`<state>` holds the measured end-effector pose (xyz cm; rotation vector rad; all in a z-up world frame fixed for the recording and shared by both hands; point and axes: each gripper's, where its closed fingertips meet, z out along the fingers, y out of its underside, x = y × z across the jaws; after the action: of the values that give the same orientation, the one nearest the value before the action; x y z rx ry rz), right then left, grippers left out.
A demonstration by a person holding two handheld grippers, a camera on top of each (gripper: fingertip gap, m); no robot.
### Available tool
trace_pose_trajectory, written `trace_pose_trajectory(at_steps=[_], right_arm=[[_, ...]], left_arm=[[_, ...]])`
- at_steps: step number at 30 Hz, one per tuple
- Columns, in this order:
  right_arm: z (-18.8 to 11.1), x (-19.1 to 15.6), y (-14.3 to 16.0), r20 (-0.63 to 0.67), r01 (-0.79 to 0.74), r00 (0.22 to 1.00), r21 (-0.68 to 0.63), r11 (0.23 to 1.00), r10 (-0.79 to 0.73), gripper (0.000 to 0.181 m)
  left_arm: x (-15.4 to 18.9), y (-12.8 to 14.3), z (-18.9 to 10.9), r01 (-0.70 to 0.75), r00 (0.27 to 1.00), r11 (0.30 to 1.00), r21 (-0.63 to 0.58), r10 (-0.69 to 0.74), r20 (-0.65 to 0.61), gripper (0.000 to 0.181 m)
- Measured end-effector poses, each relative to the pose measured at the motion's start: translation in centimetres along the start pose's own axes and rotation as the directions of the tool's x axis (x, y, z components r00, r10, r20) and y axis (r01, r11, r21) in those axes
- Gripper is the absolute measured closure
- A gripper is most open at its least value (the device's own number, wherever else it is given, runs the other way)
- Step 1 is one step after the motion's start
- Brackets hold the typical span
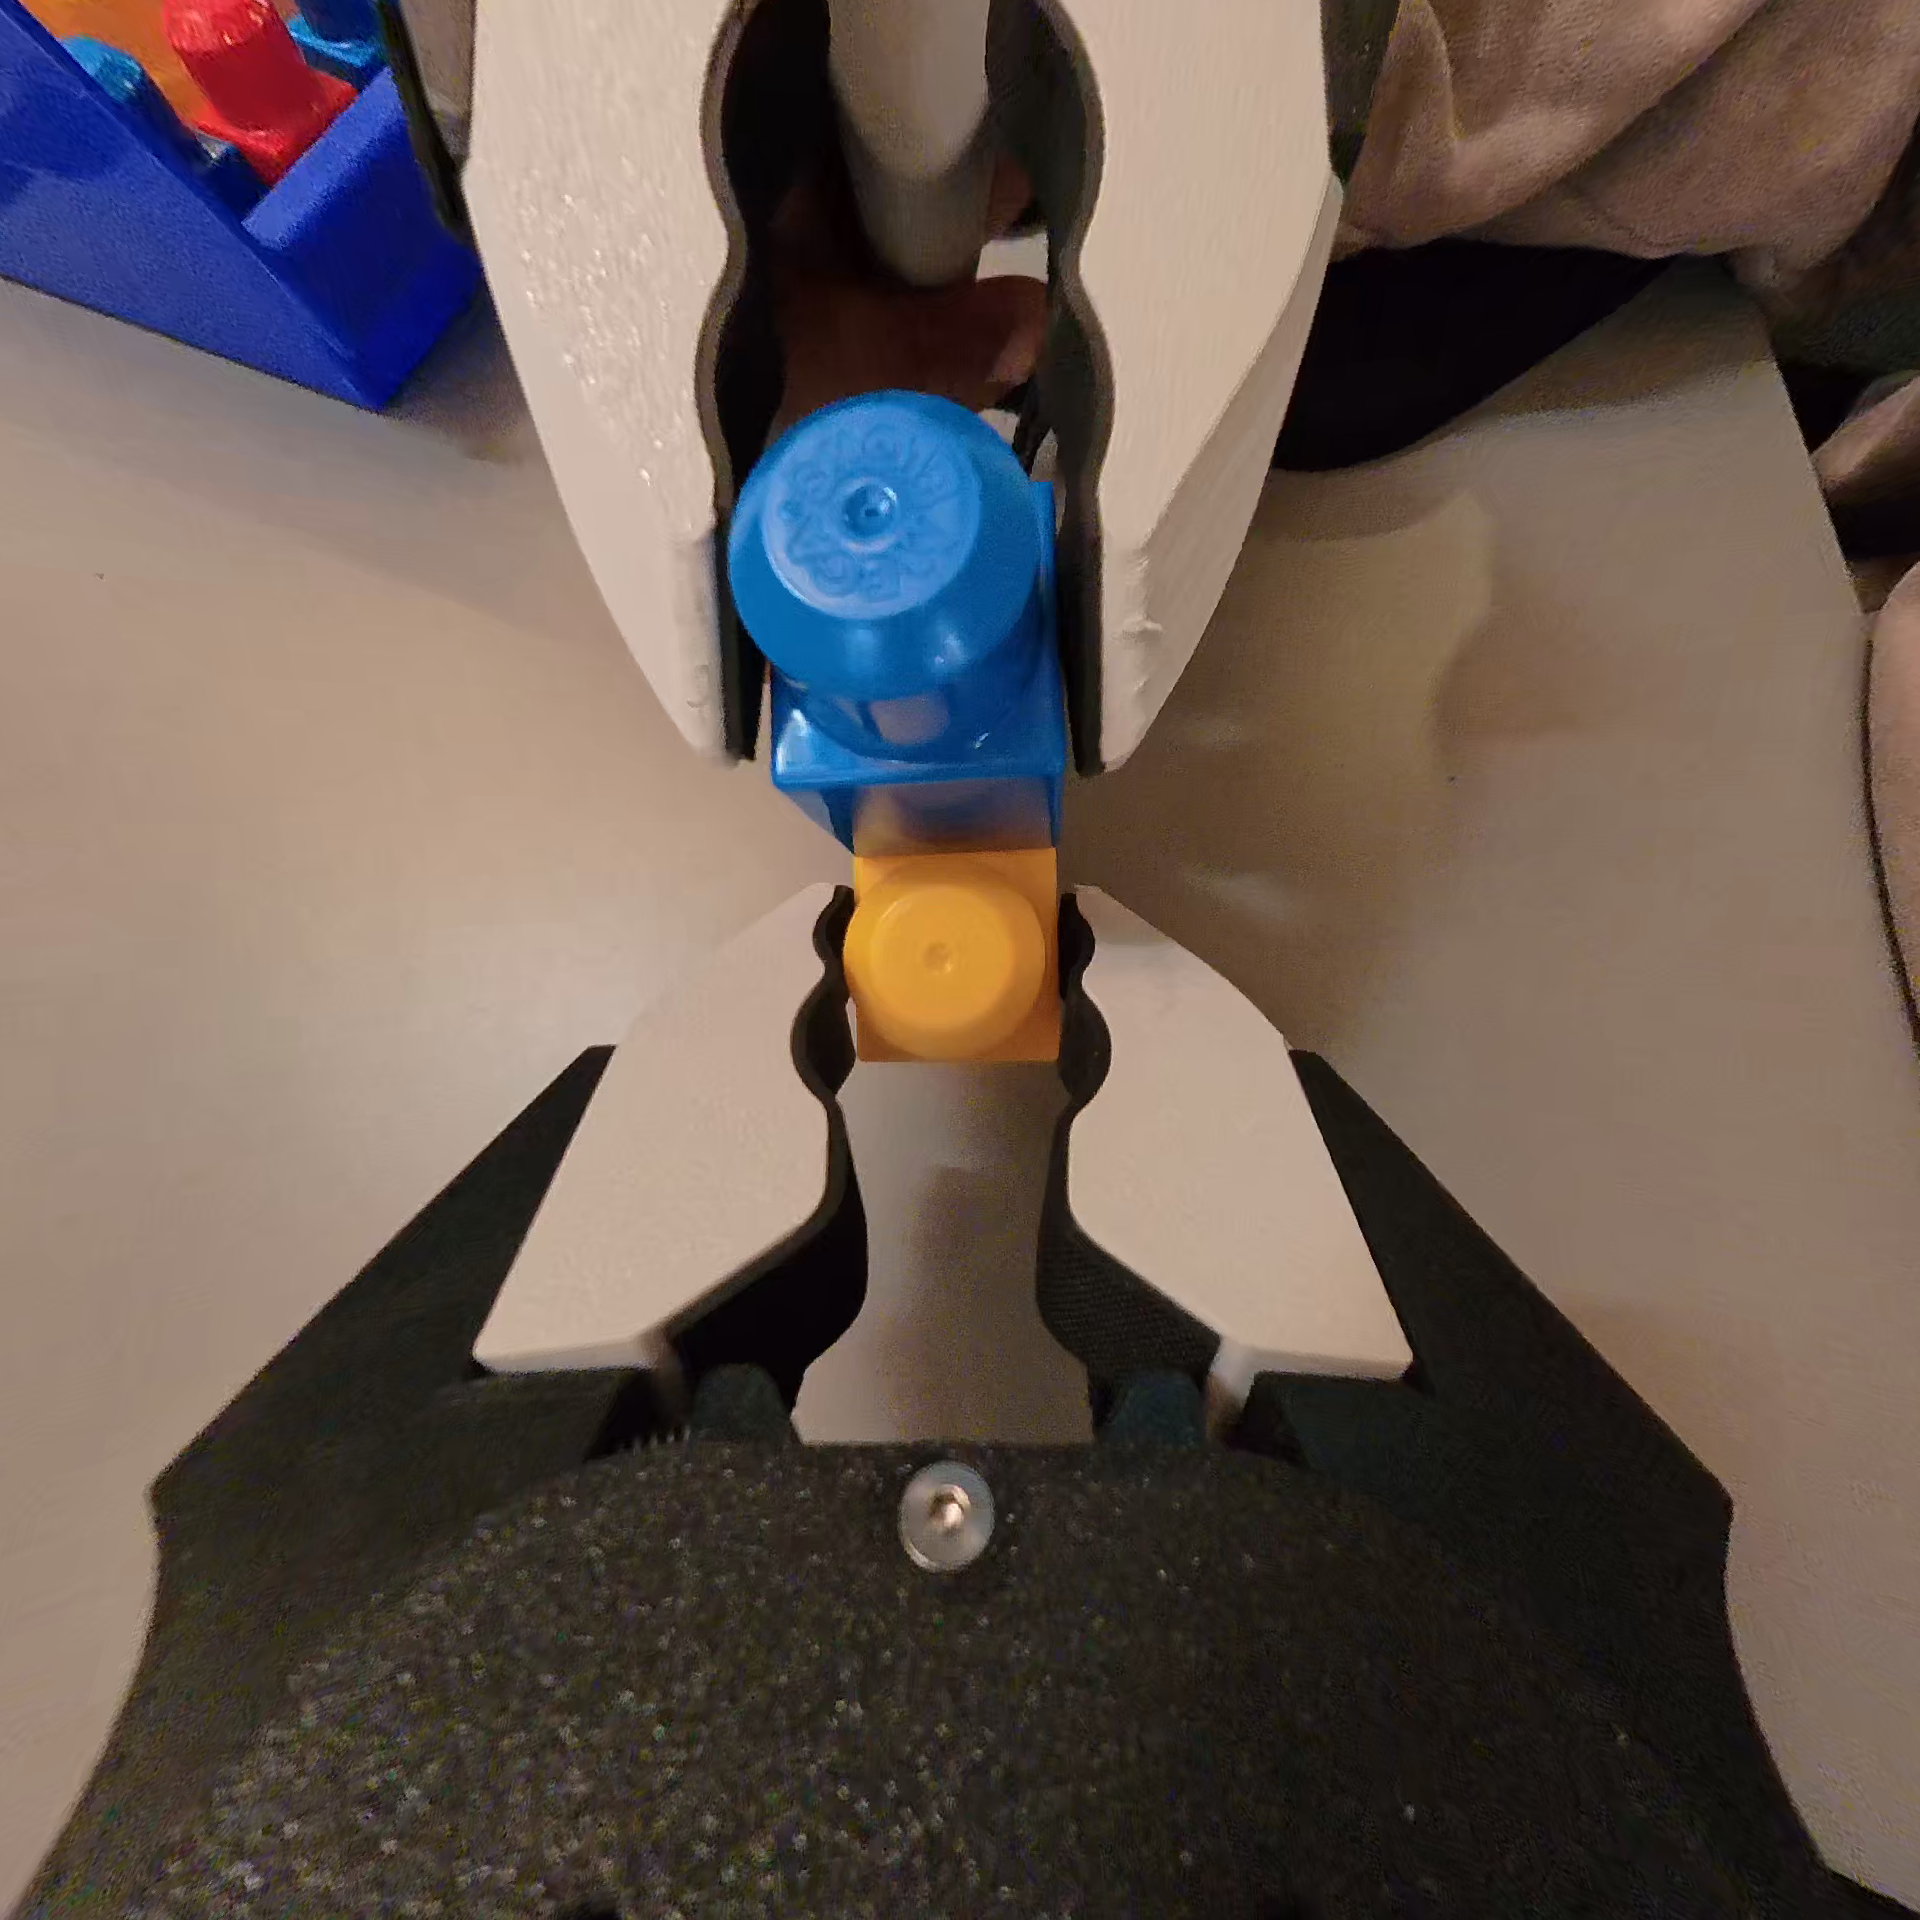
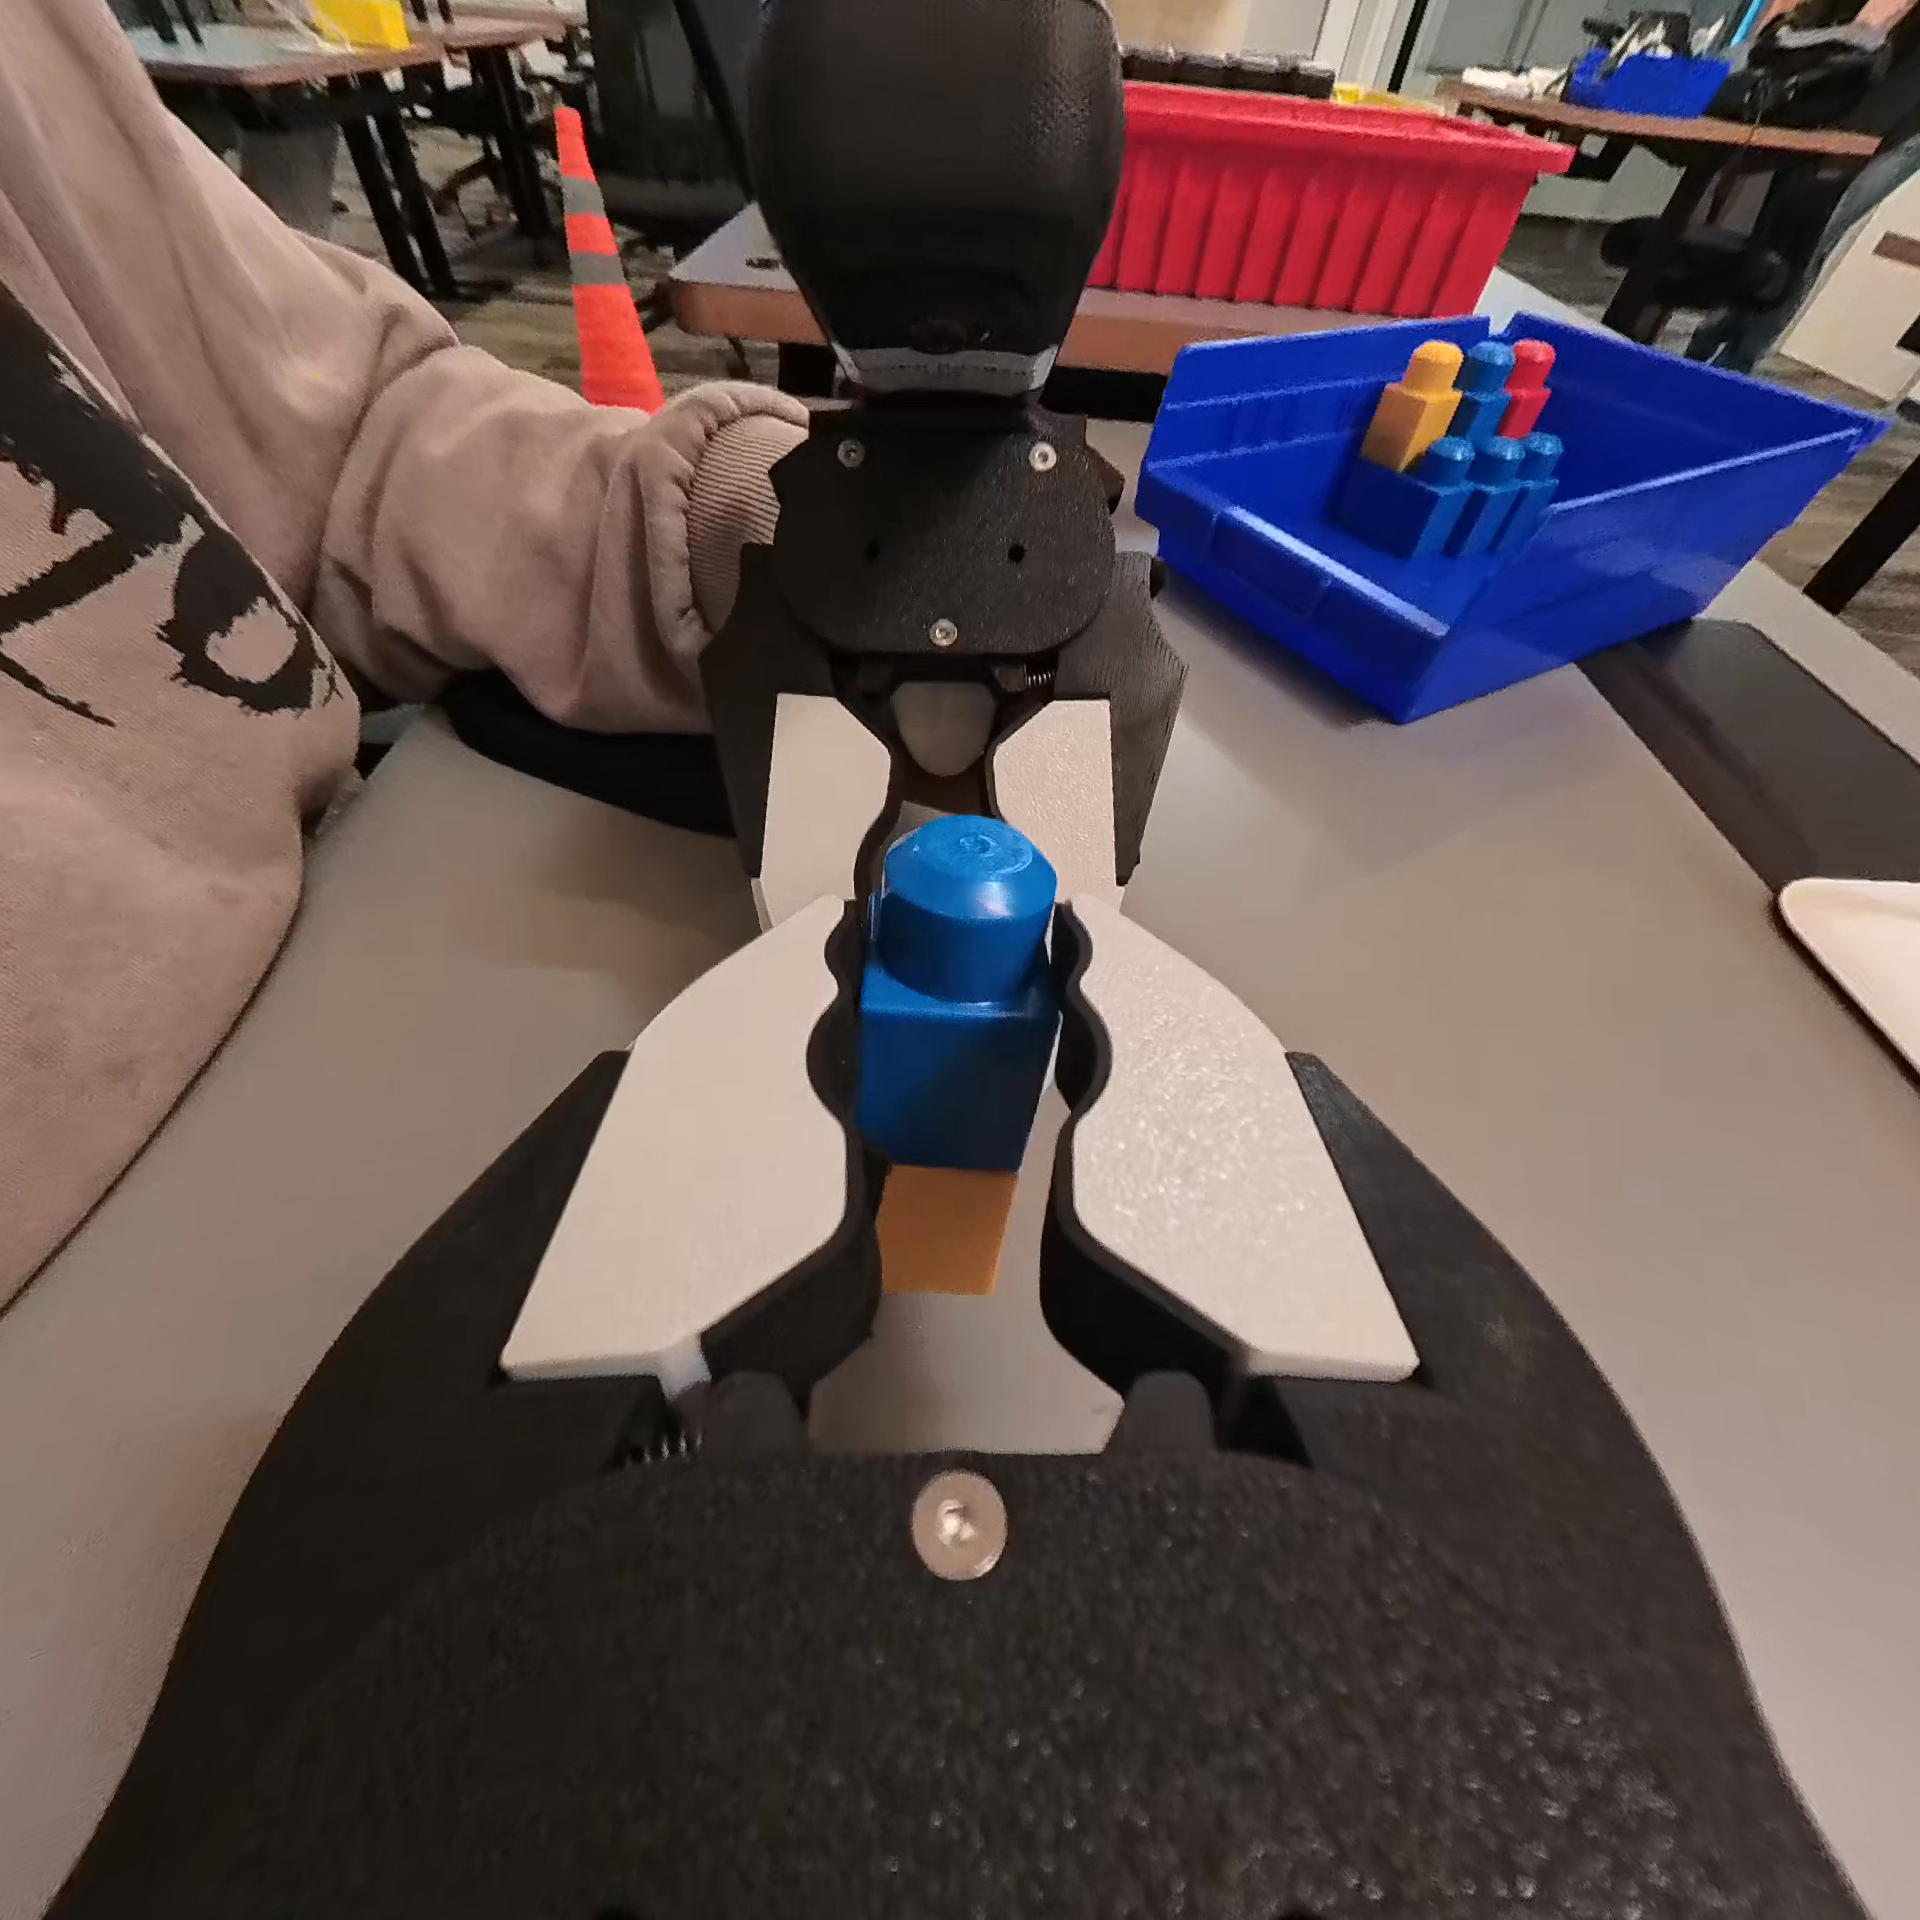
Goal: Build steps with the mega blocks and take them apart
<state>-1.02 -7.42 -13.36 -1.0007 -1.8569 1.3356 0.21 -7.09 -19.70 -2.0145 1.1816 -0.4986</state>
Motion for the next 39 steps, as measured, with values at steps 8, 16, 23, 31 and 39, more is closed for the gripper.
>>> trace_pose_trajectory(at_steps=[8, 16, 23, 31, 39], right_arm=[[-2.7, -0.1, -5.7, 0.013, -0.044, 0.999, 0.28, 0.959, 0.042, 0.149], [-8.4, 3.1, -8.3, -0.183, 0.015, 0.98, 0.446, 0.895, 0.074, 0.149], [-8.2, 4.2, -6.4, -0.2, -0.015, 0.975, 0.39, 0.921, 0.101, 0.149], [-6.8, 4.0, -5.3, -0.174, -0.038, 0.979, 0.349, 0.936, 0.105, 0.148], [-5.6, 3.3, -6.5, -0.097, -0.1, 0.982, 0.474, 0.875, 0.164, 0.148]], left_arm=[[-0.2, 0.9, -0.2, -0.034, 0.999, 0.998, -0.044, 0.035, 0.024, 0.144], [-1.1, 1.1, -0.4, 0.01, 0.999, 1.0, -0.024, -0.009, 0.039, 0.144], [-3.8, 3.2, -1.1, 0.091, 0.989, 0.993, -0.07, -0.081, 0.123, 0.144], [-5.1, 3.6, -2.1, 0.088, 0.983, 0.995, -0.036, -0.08, 0.165, 0.127], [-2.5, -6.5, -4.8, 0.083, 0.99, 0.881, 0.466, -0.126, 0.061, 0.134]])
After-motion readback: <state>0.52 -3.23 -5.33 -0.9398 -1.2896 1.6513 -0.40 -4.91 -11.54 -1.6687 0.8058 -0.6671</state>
